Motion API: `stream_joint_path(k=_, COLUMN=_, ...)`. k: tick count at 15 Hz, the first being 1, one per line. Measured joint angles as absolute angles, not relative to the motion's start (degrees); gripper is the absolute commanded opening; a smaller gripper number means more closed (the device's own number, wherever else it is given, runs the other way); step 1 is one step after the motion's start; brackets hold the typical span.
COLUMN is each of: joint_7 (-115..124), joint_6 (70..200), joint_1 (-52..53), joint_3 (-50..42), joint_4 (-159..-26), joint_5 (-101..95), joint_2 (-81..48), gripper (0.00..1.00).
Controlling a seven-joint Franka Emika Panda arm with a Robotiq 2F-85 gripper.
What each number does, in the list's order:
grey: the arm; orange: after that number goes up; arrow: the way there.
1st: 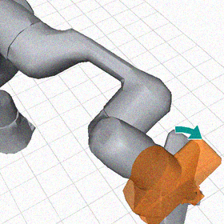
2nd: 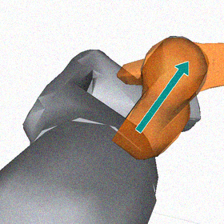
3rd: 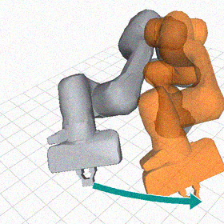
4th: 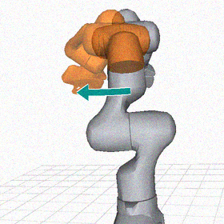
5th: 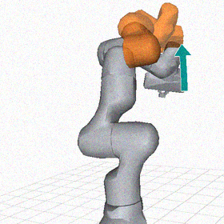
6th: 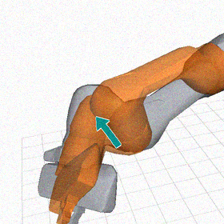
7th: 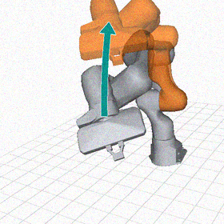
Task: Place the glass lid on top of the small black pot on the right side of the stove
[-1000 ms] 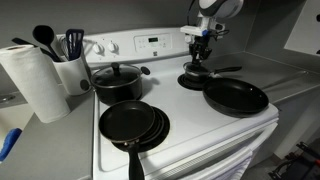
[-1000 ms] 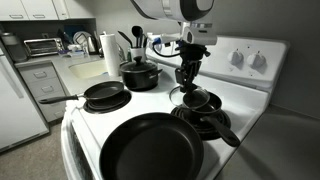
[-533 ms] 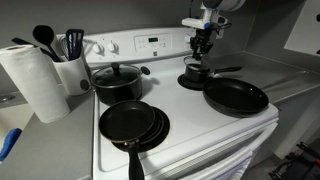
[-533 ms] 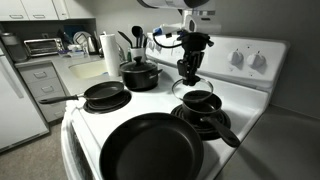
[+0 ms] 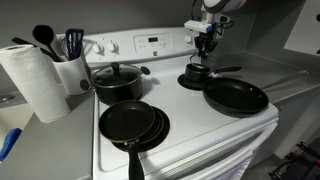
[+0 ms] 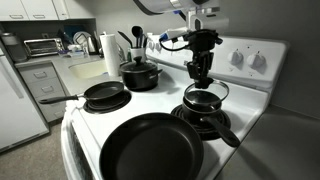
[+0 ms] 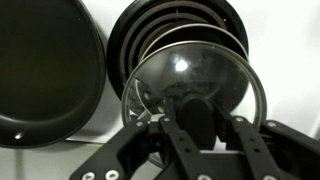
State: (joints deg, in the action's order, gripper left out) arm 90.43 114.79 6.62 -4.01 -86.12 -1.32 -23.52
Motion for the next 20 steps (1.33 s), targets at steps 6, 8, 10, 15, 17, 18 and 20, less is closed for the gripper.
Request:
stream_joint_path(k=6, joint_7=92.9, joint_6=116.4, joint_1=7.0, joint_3=-4.0, joint_4=-87.7, joint_5=-1.7, joint_2=-24.6, gripper=0.15)
stream_joint_path(k=8, joint_7=93.7, joint_6=117.4, joint_1=7.1, joint_3=-4.0, joint_4=-88.7, joint_5=-1.8, joint_2=-24.6, gripper=0.15)
stream_joint_path(k=10, joint_7=94.1, joint_6=117.7, joint_1=7.1, joint_3=-4.0, joint_4=-89.2, joint_5=-1.7, joint_2=-24.6, gripper=0.15)
stream_joint_path(k=15, joint_7=94.3, joint_6=118.0, joint_1=7.2, joint_3=-3.8, joint_4=-90.0, joint_5=-1.7, joint_2=-24.6, gripper=0.15)
stream_joint_path(k=17, joint_7=94.3, joint_6=118.0, joint_1=7.3, joint_3=-3.7, joint_4=-90.0, joint_5=-1.7, joint_2=-24.6, gripper=0.15)
stream_joint_path(k=18, joint_7=94.3, joint_6=118.0, joint_1=7.3, joint_3=-3.6, joint_4=-90.0, joint_5=-1.7, joint_2=-24.6, gripper=0.15)
stream_joint_path(k=20, joint_7=94.3, joint_6=118.0, joint_1=7.4, joint_3=-3.3, joint_4=-90.1, joint_5=-1.7, joint_2=-24.6, gripper=0.15)
